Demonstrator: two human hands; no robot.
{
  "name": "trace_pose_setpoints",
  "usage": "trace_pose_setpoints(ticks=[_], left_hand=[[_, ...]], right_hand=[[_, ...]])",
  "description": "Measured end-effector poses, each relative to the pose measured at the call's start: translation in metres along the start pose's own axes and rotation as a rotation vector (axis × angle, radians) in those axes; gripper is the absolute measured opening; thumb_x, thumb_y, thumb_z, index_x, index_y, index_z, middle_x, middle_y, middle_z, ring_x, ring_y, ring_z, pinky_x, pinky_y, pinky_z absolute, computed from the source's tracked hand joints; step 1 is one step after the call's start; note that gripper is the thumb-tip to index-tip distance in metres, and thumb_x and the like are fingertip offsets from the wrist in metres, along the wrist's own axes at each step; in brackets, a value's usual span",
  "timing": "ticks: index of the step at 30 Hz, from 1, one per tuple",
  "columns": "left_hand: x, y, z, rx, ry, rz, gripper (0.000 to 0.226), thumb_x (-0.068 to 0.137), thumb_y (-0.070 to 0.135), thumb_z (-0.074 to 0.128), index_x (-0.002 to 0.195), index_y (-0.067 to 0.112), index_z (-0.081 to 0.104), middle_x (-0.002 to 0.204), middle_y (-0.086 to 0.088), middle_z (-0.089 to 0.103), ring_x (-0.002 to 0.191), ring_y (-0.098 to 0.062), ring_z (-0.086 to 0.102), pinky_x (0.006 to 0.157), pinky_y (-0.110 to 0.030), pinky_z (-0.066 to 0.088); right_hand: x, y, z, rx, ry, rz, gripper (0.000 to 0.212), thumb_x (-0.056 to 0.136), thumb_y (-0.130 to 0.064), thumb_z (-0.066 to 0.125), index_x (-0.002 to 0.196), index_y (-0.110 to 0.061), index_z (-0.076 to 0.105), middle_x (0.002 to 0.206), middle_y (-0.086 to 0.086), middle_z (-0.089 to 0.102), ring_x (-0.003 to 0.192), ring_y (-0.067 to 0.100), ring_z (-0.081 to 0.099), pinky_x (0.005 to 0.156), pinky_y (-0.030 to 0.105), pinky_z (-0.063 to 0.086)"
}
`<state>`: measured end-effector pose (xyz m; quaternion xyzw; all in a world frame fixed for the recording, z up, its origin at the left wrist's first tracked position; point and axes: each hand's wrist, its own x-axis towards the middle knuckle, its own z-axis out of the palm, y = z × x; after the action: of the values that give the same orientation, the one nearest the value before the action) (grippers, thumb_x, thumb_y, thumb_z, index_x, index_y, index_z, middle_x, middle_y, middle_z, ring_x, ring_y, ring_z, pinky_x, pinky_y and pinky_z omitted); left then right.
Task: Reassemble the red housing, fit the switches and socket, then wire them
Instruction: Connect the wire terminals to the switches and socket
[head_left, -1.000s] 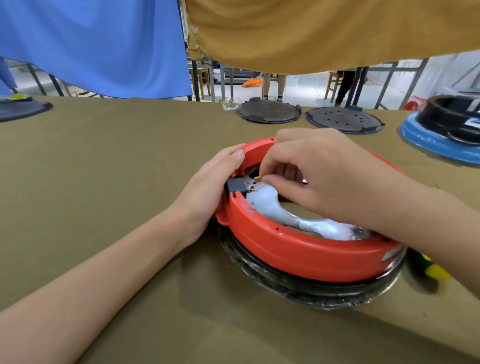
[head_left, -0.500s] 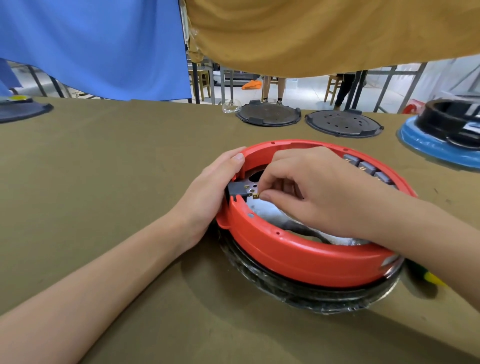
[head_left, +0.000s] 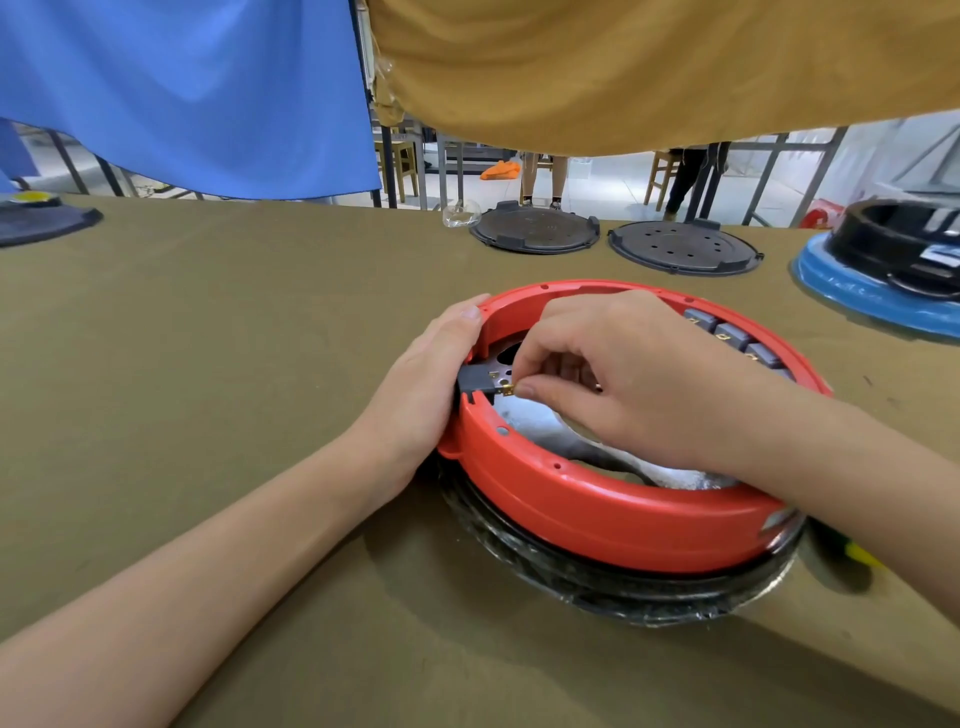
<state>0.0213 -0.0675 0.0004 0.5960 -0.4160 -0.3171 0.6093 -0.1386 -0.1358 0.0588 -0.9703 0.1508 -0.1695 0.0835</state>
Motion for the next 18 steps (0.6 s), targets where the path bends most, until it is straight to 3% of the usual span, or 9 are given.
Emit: trace_pose_setpoints(ticks=[12, 18], left_hand=[[0.0016, -0.0007, -0.0018, 0.043, -0.003, 0.024, 0.052, 0.088, 0.052, 0.04, 0.134, 0.034, 0.058, 0.134, 0.01, 0.061, 0.127, -0.011, 0.055, 0.115, -0.041, 0.034], [0.0022, -0.0022, -0.002, 0.047, -0.001, 0.019, 0.037, 0.106, 0.038, 0.037, 0.136, 0.03, 0.057, 0.137, 0.007, 0.06, 0.129, -0.013, 0.053, 0.116, -0.042, 0.033]], right_hand=[[-0.0001, 0.0017, 0.0022, 0.097, 0.021, 0.032, 0.009, 0.092, -0.024, 0.065, 0.091, -0.021, 0.073, 0.079, -0.02, 0.062, 0.085, -0.002, 0.057, 0.077, 0.017, 0.045], [-0.0009, -0.0012, 0.0016, 0.076, 0.021, 0.049, 0.007, 0.092, -0.025, 0.064, 0.092, -0.024, 0.071, 0.076, -0.022, 0.058, 0.079, -0.003, 0.058, 0.073, 0.016, 0.045]])
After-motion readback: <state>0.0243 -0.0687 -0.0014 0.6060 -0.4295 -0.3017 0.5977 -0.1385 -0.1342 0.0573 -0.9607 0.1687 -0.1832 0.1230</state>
